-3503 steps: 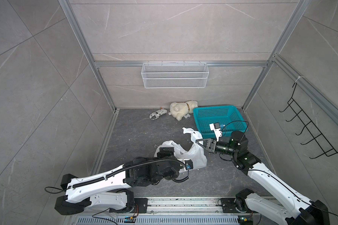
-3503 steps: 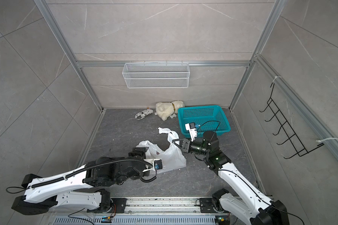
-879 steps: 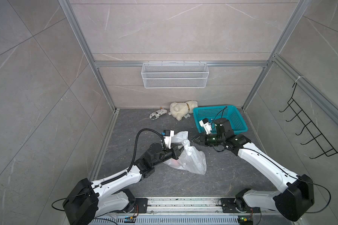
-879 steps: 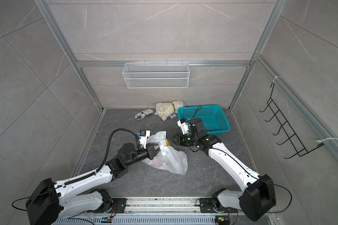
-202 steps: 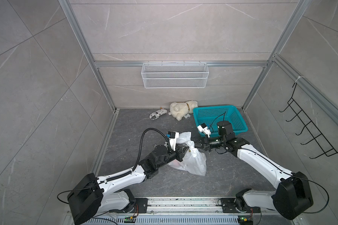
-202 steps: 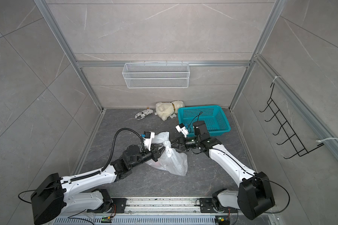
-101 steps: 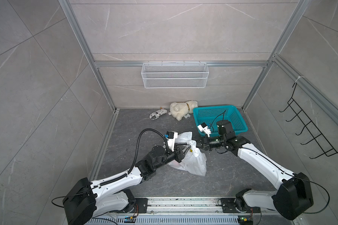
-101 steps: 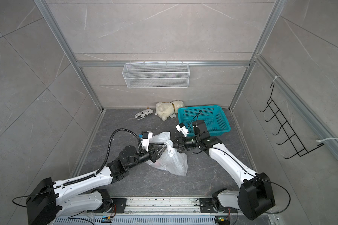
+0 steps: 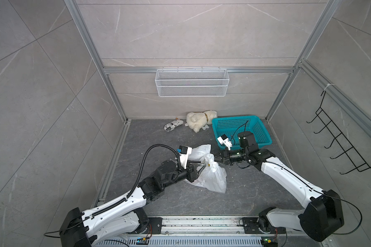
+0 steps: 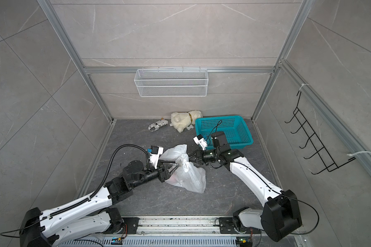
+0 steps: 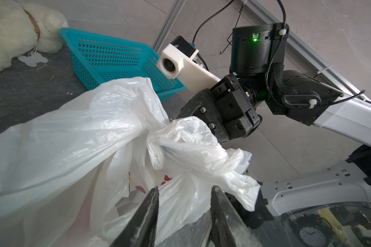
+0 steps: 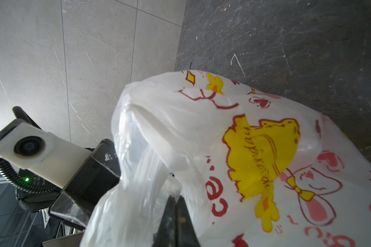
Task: Place the peach into a plastic bag & tie a knot
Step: Tie the plastic bag at the center of the board.
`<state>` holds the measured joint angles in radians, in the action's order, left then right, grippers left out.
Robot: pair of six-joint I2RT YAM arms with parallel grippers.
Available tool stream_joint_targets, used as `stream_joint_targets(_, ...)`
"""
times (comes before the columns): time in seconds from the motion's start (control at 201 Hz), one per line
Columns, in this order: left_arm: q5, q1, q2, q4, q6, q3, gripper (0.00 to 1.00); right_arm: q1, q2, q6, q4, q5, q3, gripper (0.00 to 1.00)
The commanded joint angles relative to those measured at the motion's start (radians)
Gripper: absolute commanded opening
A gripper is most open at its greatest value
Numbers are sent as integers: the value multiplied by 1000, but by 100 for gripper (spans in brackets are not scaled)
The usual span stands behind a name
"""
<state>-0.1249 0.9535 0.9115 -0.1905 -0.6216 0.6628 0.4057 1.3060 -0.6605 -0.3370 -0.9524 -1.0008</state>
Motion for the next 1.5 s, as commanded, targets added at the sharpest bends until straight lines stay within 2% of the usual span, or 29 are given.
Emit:
stream_joint_targets(0.0, -85, 14, -54, 87, -70, 73, 49, 1, -7, 12, 3, 15, -29, 0)
stream_joint_targets(0.114, -112, 55, -32, 93, -138, 111, 51, 3, -4, 6, 19, 15, -26, 0)
stream_joint_targets(0.254, -117, 126, 49, 133, -148, 190, 56, 2, -1, -8, 40, 16, -18, 0)
stream_joint_targets(0.348, -57, 163, 81, 209, -130, 237, 56, 4, -2, -9, 40, 15, -19, 0)
stream_joint_targets(0.657, 120, 199, 137, 460, -105, 360, 57, 2, -7, -11, 43, 16, -17, 0)
stream_joint_targets(0.846, 143, 198, 205, 437, -111, 407, 60, 3, -10, -13, 55, 16, -9, 0)
stream_joint_targets(0.961, 141, 198, 263, 448, -108, 443, 55, 3, -11, -17, 57, 17, -5, 0)
stream_joint_targets(1.065, 142, 198, 278, 431, -110, 440, 44, 3, -17, -12, 52, 18, -5, 0)
stream_joint_targets(1.184, 165, 197, 271, 416, -105, 429, 14, 2, -20, -7, 47, 18, -5, 0)
stream_joint_targets(1.259, 189, 198, 264, 425, -95, 427, 0, 4, -21, -4, 43, 23, -7, 0)
stream_joint_targets(1.413, 240, 198, 234, 460, -72, 424, 0, 3, -31, 23, 9, 44, -19, 0)
stream_joint_targets(1.493, 307, 199, 208, 510, -46, 428, 0, 1, -48, 62, -49, 71, -39, 0)
